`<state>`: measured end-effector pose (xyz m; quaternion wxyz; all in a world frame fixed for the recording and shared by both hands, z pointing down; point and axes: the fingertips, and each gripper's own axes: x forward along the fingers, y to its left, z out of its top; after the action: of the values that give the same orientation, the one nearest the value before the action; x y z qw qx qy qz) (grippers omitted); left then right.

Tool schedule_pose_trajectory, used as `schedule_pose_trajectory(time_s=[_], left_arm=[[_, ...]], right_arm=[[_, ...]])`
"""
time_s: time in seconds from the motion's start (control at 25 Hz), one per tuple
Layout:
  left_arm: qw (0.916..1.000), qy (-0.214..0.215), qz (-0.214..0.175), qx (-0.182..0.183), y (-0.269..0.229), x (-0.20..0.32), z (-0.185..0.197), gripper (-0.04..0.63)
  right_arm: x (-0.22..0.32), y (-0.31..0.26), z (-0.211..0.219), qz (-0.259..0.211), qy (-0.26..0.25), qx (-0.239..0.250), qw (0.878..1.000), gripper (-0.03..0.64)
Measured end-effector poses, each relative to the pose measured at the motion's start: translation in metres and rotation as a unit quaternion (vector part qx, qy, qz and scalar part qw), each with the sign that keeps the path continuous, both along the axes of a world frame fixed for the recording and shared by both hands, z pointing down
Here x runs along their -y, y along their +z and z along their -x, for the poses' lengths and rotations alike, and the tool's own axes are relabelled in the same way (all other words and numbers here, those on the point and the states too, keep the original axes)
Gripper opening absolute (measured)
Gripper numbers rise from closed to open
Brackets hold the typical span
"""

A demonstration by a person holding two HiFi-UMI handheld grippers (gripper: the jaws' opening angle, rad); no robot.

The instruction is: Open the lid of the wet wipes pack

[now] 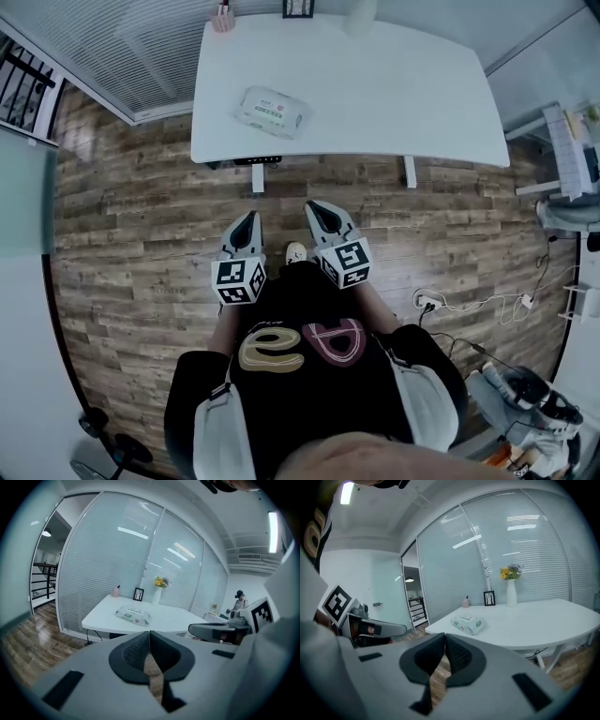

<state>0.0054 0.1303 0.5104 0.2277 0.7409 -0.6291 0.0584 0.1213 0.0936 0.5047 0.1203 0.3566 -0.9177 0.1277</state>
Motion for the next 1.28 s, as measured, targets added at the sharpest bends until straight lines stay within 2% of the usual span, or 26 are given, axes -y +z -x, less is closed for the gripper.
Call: schedule_pose_trajectory(time_s=[0.32,0.64,1.0,1.28], left_arm=[[0.9998,-0.016,0.009,-0.009,0.005,0.027,-0.022,0.018],[0.9995,-0.027,0.014,-0.007,0.009,0.04,-0.021,0.018],[0.9997,-0.022,0.014,-0.003,0.012,0.072,0.002,0.018],[0.9999,0.002,0.014,-0.002,0.01,0.115,0.034,0.018]], right_arm=[[0.032,0.003,-0.02,0.008,-0.015,0.0,1.0,0.012],[0.038,0.011,-0.029,0.02,-0.013,-0.003,1.0,0.014],[0.06,0.014,-0.03,0.026,0.024,-0.009,0.999,0.014],[0.098,0.009,-0.001,0.022,0.046,-0.014,0.999,0.014]])
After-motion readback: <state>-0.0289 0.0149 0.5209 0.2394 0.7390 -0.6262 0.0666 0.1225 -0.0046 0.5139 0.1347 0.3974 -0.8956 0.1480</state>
